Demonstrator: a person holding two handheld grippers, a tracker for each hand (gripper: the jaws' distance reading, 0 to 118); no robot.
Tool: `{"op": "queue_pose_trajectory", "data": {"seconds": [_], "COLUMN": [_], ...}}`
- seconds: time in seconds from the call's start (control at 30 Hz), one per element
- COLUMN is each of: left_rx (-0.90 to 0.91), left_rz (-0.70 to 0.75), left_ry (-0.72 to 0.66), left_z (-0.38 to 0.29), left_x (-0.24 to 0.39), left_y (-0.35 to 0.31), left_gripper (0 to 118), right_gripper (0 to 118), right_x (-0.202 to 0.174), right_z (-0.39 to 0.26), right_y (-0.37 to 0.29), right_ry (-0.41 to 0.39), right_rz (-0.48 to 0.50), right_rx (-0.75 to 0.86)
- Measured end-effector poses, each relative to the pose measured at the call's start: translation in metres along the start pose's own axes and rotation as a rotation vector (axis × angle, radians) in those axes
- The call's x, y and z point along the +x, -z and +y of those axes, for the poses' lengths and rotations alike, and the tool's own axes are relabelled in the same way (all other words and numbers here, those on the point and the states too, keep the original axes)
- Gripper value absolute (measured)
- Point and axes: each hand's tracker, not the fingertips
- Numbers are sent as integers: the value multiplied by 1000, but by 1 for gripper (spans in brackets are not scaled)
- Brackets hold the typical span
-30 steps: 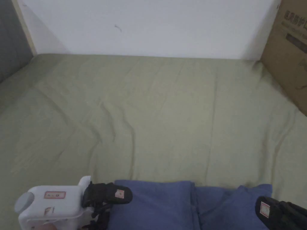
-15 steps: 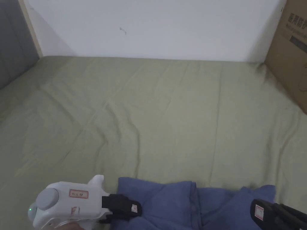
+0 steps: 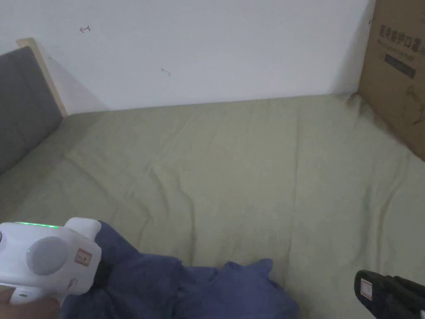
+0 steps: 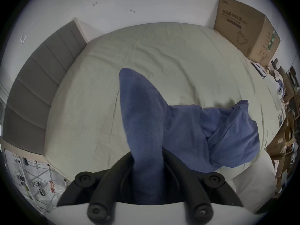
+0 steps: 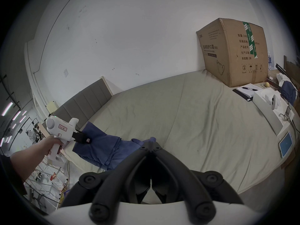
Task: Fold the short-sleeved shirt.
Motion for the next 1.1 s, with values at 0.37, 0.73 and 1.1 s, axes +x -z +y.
{"op": "queue_pose_trajectory", "data": {"seconds": [0.37, 0.73, 1.1], "left_rx": [-159, -90, -12], "left_rz": [-490, -792, -629], "left_ry": [-1, -317, -128], "left_z": [30, 29, -5], "left_x": [158, 149, 148], "left_y": [31, 38, 23], "left_gripper": [6, 115, 0], "right_gripper": [0, 0, 0], "right_x": [27, 47, 55], "right_z": [-3, -3, -2], "right_y": [-23, -34, -22], "right_ry": [71, 138, 187], "right_rz": [-35, -47, -43], "right_rx": [16, 62, 59]}}
